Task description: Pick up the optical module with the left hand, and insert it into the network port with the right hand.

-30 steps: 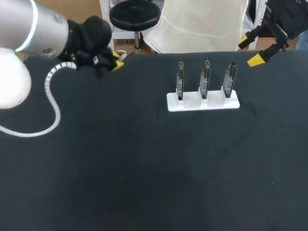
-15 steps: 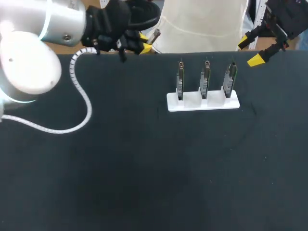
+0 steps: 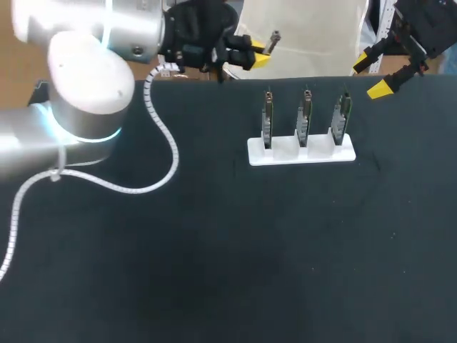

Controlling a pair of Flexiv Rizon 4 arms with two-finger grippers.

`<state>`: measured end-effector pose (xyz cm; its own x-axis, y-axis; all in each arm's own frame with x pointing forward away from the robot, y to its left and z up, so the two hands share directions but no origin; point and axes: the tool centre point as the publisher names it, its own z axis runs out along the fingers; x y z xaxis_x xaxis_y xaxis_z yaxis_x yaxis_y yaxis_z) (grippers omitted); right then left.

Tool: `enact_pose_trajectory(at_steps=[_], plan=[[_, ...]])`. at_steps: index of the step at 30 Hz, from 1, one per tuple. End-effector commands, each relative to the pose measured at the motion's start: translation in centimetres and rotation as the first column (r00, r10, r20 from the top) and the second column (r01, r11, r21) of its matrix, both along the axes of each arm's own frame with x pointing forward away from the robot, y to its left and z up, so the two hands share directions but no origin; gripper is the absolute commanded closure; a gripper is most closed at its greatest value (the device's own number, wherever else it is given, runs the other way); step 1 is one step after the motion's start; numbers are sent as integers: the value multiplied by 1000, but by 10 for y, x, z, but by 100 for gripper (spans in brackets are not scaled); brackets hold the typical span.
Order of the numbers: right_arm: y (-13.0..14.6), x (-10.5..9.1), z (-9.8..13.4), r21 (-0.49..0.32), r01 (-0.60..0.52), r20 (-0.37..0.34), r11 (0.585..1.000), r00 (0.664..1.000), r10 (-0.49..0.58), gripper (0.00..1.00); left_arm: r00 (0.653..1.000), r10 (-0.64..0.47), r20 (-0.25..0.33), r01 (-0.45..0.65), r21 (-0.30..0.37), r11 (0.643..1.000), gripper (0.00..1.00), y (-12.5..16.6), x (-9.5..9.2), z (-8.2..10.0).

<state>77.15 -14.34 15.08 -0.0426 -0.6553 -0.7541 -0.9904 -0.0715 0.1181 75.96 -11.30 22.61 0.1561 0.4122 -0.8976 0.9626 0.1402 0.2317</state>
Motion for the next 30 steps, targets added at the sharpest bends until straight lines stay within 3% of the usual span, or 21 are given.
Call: enact_pose_trajectory(at_steps=[1, 6, 18, 30], plan=[[0, -1, 0, 0, 2, 1, 1000, 1000, -2, 0, 1000, -30, -1, 30, -66, 997, 100, -29, 11, -9], [0, -1, 0, 0, 2, 1, 1000, 1000, -2, 0, 998, -50, -36, 44, -144, 989, 100, -47, 11, -10], [0, -1, 0, 0, 2, 1, 1000, 1000, -2, 0, 993, -102, -59, 85, -233, 969, 100, -91, 10, -12], [0, -1, 0, 0, 2, 1, 1000, 1000, -2, 0, 986, -150, -77, 128, -239, 963, 100, -129, 10, -20]])
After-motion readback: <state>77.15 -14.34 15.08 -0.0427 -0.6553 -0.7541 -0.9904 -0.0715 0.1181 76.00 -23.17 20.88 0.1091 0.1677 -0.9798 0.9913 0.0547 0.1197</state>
